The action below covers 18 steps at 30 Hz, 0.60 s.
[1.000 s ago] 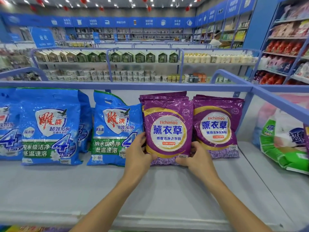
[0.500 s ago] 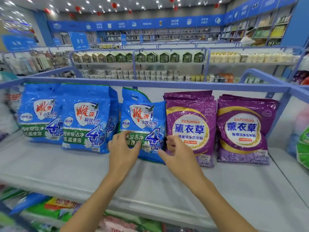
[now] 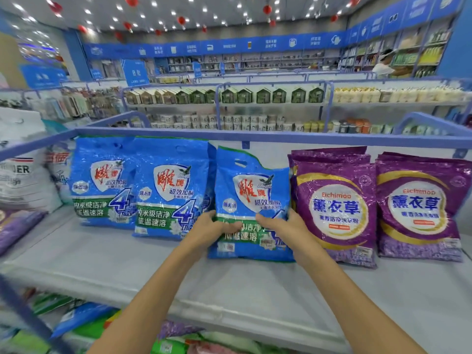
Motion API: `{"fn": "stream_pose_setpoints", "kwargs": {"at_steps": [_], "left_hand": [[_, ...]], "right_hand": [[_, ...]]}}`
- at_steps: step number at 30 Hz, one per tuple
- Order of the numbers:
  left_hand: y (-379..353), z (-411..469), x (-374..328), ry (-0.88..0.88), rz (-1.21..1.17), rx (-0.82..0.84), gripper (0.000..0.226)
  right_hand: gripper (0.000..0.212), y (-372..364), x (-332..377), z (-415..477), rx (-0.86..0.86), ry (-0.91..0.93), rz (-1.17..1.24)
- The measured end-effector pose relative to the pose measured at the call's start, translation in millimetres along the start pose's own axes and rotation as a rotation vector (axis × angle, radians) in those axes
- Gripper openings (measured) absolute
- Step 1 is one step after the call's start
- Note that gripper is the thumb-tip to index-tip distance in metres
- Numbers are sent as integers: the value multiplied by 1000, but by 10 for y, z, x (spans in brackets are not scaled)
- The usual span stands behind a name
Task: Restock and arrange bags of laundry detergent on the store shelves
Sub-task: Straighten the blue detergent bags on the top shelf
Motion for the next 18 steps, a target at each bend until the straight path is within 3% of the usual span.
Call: {"fn": "stream_pose_setpoints", "kwargs": {"at_steps": [5,8,11,15,18], "left_hand": [[132,-34,-70,19,-351,94,40],[153,-91,-176,-54,-472,64,54],[176,-164,-238,-108,-516,20,50],[251,-253,-411,-238,-621,16,33],[339,-294,-600,-356,-673,13,35]], "right_hand": [[38,-104,60,-43,197,0,249],[54,-102,172,-54,265,12,416],[68,25,383,-62,235,59,472],[40,260,702,-130,230,219,372],[14,381,843,-140,158,295,299]]}}
Point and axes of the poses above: each hand's wrist, its own z-axis towards the middle knuckle, its own y-axis out of the back of the hand, x = y × z, the point moved 3 cm from there along z, towards the middle knuckle, and after that the axes turned 10 degrees about -x, right-handed, at the moved point
